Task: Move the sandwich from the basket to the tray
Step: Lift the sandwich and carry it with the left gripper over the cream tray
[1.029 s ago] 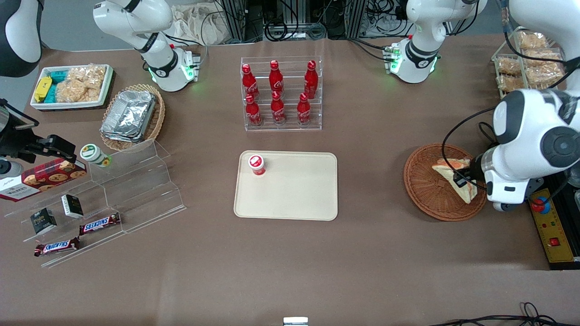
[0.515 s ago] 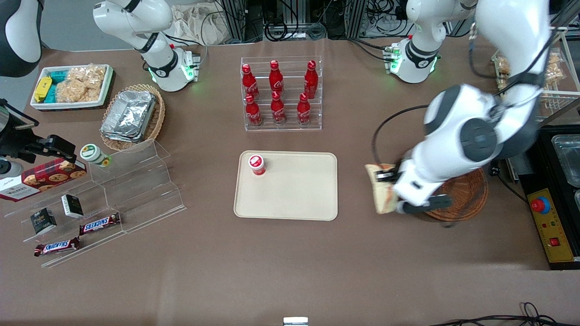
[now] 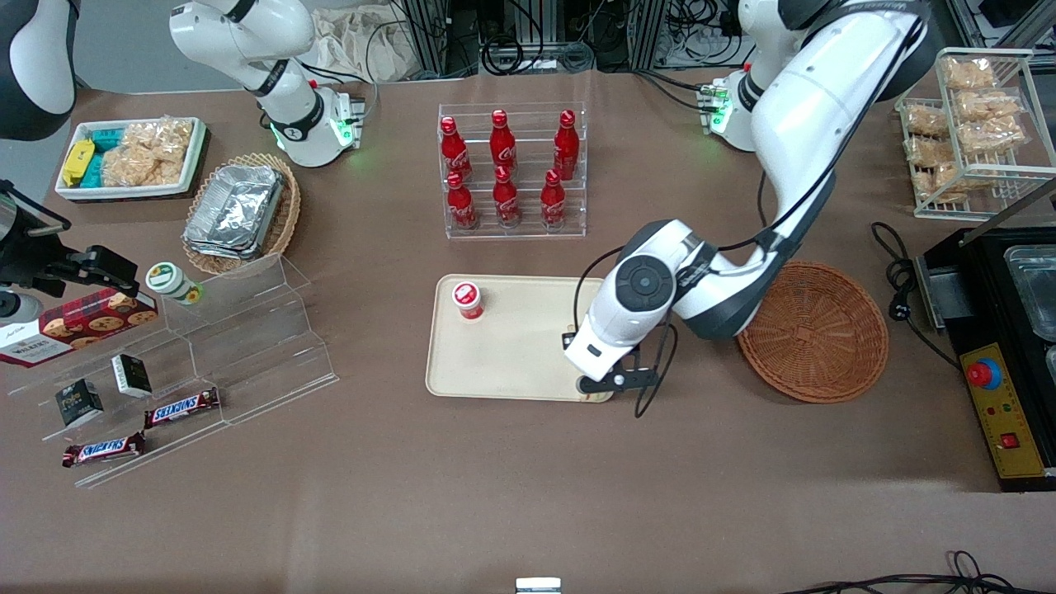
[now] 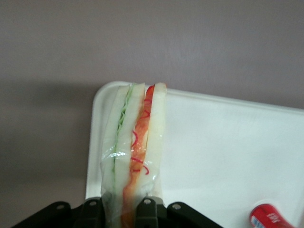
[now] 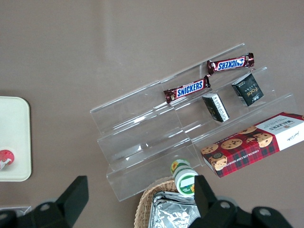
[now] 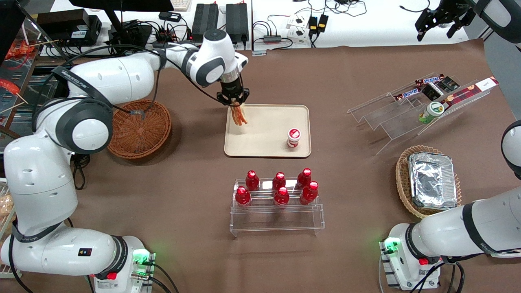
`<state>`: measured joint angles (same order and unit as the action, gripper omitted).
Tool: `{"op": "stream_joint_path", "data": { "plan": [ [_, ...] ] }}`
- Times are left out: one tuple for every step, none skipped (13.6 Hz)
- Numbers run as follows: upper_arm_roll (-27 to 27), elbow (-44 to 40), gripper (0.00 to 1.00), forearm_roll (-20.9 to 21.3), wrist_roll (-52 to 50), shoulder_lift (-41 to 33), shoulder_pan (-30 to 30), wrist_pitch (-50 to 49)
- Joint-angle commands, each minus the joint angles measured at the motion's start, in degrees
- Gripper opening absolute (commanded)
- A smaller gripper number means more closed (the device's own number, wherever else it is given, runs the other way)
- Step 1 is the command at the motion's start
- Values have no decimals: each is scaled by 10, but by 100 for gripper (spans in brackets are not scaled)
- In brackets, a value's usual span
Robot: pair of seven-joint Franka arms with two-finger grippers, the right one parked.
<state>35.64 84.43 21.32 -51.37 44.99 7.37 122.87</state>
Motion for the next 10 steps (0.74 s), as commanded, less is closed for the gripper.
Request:
{"op": "stream_joint_path", "data": {
  "plan": [
    [2,-11,2,14,-7,19,10,-10],
    [2,-11,12,14,-7,23,15,-11],
    [2,-9,23,14,-7,24,16,-13],
    [2,-9,42,14,-7,23,15,-19],
    [2,-10,74,13,-8,23,15,-28],
    [2,-10,100,14,-8,20,15,-39],
    [2,-11,100,14,-6,18,15,-63],
    [2,-15,100,13,-6,13,13,-86],
    [2,-18,100,11,-5,3,8,-93],
    [2,-23,100,11,-4,-8,1,-95]
  ]
}}
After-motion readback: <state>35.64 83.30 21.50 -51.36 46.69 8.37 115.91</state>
